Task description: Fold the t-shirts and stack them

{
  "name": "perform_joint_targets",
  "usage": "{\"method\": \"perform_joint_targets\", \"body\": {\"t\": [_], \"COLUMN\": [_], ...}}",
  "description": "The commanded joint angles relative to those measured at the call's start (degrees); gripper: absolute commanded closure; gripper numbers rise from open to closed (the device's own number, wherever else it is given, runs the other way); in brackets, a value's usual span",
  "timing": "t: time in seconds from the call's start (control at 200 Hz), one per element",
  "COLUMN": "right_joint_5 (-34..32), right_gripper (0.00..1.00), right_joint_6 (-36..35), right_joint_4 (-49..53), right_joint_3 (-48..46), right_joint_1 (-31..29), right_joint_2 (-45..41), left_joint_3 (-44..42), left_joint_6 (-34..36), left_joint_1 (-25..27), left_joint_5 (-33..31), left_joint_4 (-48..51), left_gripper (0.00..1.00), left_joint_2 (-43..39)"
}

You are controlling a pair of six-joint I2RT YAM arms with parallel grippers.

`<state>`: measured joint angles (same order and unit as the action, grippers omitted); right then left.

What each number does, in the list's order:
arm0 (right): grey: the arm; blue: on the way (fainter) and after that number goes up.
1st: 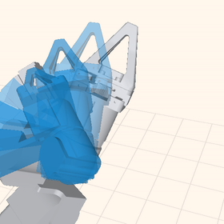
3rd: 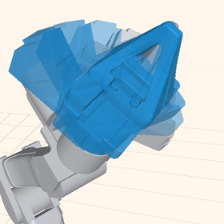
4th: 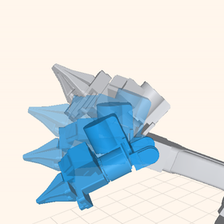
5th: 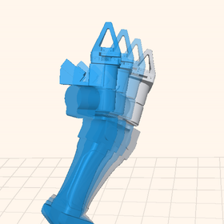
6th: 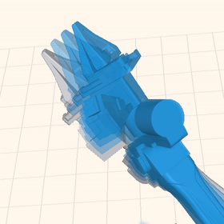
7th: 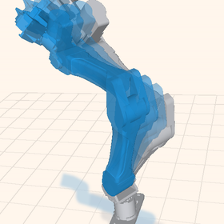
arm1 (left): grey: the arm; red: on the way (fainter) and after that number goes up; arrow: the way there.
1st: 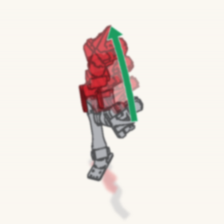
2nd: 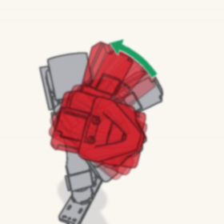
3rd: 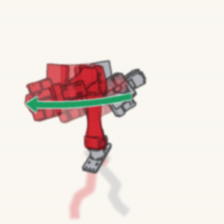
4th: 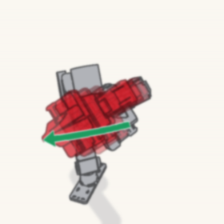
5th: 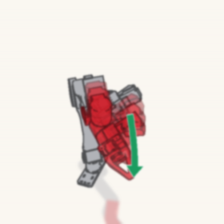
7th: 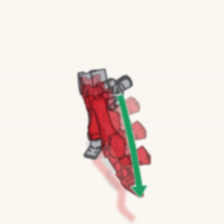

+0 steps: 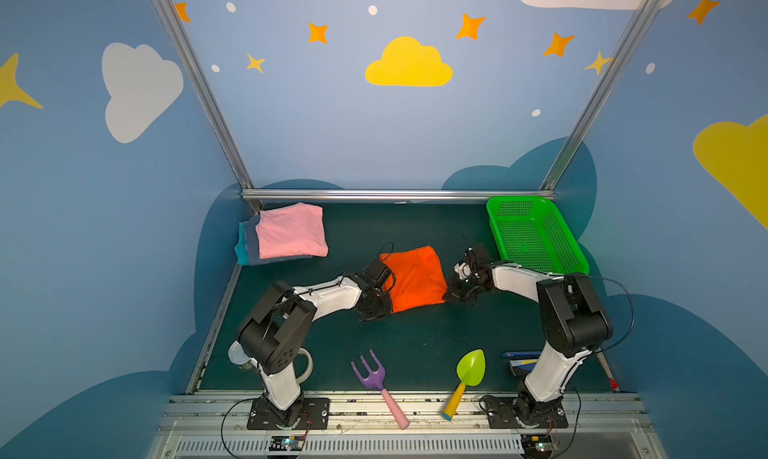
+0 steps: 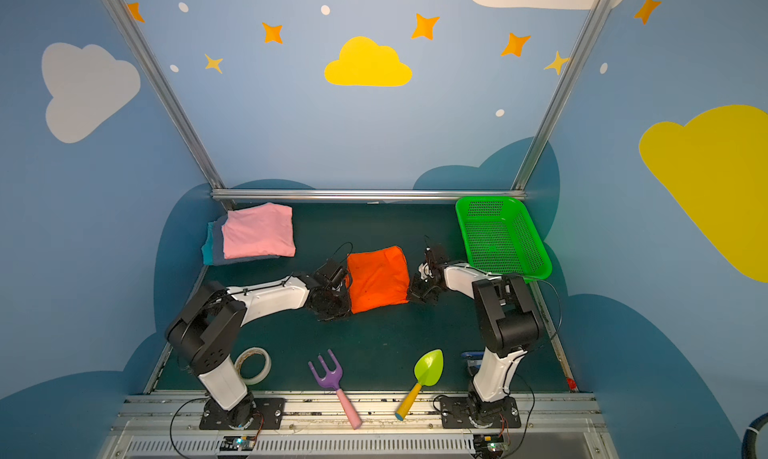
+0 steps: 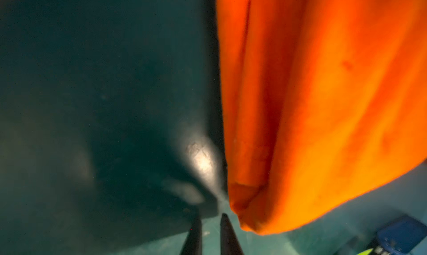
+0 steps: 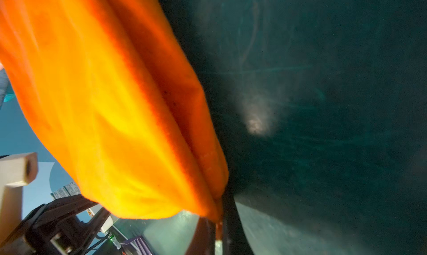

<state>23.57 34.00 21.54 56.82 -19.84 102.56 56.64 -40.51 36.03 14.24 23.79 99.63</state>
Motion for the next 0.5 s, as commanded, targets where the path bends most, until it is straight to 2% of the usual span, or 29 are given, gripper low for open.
{"method": "perform_joint_targets", "body": {"t": [0.0, 0.11, 0.27, 0.385, 0.496], "right_joint_5": [-3.7, -4.4, -4.8, -5.0, -4.9], "right_gripper": [1.00, 1.00, 1.00, 0.86, 0.81], "right_joint_6": [-1.5, -1.7, -1.6, -1.7, -1.8], "right_joint_4": [4.1, 4.4, 4.6, 4.8, 4.9], "right_joint_3": [1.2, 1.0, 0.4, -0.1, -0.4], "right_joint_1": [-2.4, -3.1, -3.1, -3.0, -2.9], "right_joint_2": [0.0, -0.1, -0.3, -0.4, 0.0], "left_joint_3": [1.2, 4.1, 6.1, 6.6, 6.5], "left_joint_6": [1.3, 2.6, 1.9, 0.5, -0.9], "left_joint_1": [-0.7, -3.0, -6.4, -7.2, -7.5], "left_joint_5": [-1.7, -4.7, -1.7, 2.0, 3.9], "left_joint_4": [5.8, 7.5, 2.9, -2.3, -7.5], "left_gripper": [0.71, 0.60, 0.36, 0.28, 0.27], "left_joint_2": [-3.3, -5.3, -2.9, -0.3, 2.5]}}
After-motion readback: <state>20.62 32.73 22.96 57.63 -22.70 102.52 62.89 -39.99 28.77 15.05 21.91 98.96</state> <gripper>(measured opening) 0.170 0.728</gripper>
